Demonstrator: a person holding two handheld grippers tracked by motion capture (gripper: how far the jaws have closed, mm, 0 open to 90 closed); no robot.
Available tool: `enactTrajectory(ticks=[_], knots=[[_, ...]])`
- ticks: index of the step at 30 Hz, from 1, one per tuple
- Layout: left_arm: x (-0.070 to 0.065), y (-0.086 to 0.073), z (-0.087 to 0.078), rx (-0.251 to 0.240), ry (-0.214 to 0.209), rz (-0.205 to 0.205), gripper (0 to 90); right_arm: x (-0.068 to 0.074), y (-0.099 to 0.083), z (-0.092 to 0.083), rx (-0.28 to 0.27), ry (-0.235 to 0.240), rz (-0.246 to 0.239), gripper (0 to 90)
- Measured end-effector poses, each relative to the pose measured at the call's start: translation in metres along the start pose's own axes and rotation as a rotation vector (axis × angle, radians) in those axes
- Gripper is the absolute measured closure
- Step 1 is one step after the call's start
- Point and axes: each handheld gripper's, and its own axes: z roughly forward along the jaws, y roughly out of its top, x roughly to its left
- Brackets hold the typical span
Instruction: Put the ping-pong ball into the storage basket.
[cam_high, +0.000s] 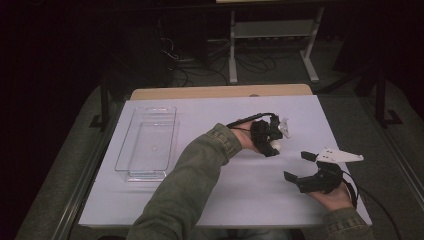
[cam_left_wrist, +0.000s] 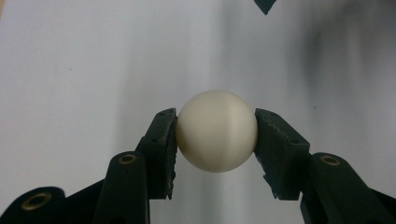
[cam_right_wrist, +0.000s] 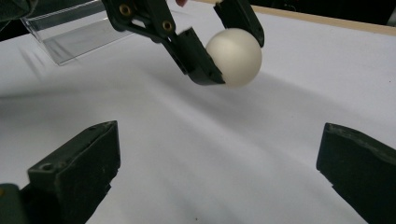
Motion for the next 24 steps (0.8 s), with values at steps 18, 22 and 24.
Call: enactTrajectory(ticks=[18,22,24], knots=[[-0.004,0.005,-0.038,-0.016,0.049,-0.009,50.5,0.005,0.001,0.002,0.008,0.009,-0.005,0.0],[-0.004,0.006,-0.047,-0.022,0.055,-0.007,50.5,0.005,0.001,0.002,0.006,0.008,-0.003,0.0],[-0.005,0.005,-0.051,-0.032,0.044,-0.009,50.5,0.005,0.001,0.002,0.008,0.008,-0.004,0.0]])
